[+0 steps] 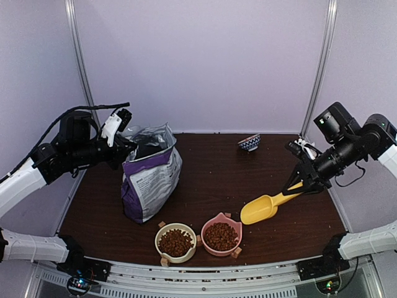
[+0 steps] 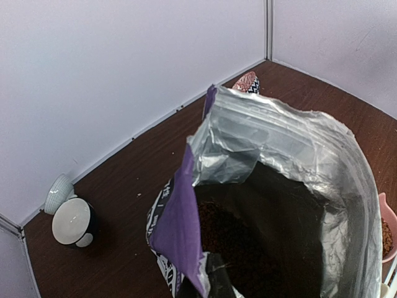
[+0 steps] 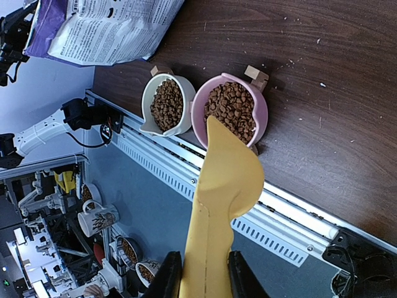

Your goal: Serve the pet food

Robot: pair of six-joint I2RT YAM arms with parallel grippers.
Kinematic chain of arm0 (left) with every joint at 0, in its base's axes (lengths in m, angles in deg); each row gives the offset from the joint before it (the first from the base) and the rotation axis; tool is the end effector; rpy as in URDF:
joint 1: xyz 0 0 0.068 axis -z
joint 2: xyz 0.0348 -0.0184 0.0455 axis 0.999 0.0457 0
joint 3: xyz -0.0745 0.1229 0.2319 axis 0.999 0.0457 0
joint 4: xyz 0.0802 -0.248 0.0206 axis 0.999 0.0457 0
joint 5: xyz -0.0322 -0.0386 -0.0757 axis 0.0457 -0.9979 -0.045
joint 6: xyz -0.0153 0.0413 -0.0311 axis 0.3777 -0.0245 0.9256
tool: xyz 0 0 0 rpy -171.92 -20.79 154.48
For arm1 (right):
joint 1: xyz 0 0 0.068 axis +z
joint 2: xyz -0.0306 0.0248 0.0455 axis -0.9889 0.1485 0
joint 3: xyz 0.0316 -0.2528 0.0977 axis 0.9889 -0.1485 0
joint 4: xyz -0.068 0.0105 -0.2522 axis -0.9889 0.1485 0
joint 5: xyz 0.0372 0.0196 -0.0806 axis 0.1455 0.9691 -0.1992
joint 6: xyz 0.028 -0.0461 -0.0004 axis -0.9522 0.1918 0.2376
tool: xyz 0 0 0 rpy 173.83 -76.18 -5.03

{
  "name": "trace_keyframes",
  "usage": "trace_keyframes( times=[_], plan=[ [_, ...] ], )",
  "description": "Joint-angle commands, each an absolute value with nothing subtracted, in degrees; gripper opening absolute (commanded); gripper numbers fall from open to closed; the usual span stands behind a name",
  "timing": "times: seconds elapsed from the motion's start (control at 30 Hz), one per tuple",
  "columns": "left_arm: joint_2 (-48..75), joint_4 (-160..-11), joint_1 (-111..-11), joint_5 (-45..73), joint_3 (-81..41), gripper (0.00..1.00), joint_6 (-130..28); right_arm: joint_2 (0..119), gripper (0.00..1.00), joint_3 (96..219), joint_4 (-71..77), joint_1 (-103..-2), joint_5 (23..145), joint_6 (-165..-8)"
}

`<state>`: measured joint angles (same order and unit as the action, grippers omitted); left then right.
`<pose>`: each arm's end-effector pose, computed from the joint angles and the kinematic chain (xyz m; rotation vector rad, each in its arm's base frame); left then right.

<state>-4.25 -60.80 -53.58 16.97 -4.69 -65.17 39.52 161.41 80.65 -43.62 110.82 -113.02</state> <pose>0.1834 -0.1267 0.3523 0.6746 1.8773 -0.4449 0.1123 0.1131 0.3888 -0.3485 2.8303 1.1644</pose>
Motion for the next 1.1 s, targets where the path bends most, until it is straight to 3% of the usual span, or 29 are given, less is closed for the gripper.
trace_keyframes(
  times=[0.0, 0.17, 0.4, 0.63, 0.87, 0.97, 1.07],
  plan=[
    [-5.47, -62.49, -54.05, 16.87, -5.81, 0.00, -65.53, 39.48, 0.15, 163.51, 81.40, -44.02, 108.64, -111.89],
    [-5.81, -62.75, -54.07, 16.77, -5.71, 0.00, -65.46, 34.32, 0.15, 156.06, 66.28, -44.11, 100.38, -117.89],
    [-6.12, -62.92, -54.07, 15.87, -5.81, 0.00, -65.30, 28.00, 0.15, 132.12, 32.66, -44.21, 86.72, -127.48],
    [-7.25, -63.62, -54.02, 16.44, -5.55, 0.00, -65.08, 30.23, 0.16, 114.31, 5.26, -44.22, 70.28, -129.67],
    [-6.99, -64.07, -54.05, 16.04, -5.46, 0.00, -64.62, 37.81, 0.17, 102.59, -12.91, -44.28, 66.77, -131.07],
    [-6.49, -64.07, -54.05, 15.94, -5.50, 0.00, -64.53, 40.38, 0.23, 100.03, -17.25, -44.29, 67.35, -132.32],
    [-6.03, -64.50, -53.99, 15.73, -5.34, 0.00, -64.27, 42.38, 0.37, 99.31, -18.04, -44.28, 67.57, -132.29]
  ],
)
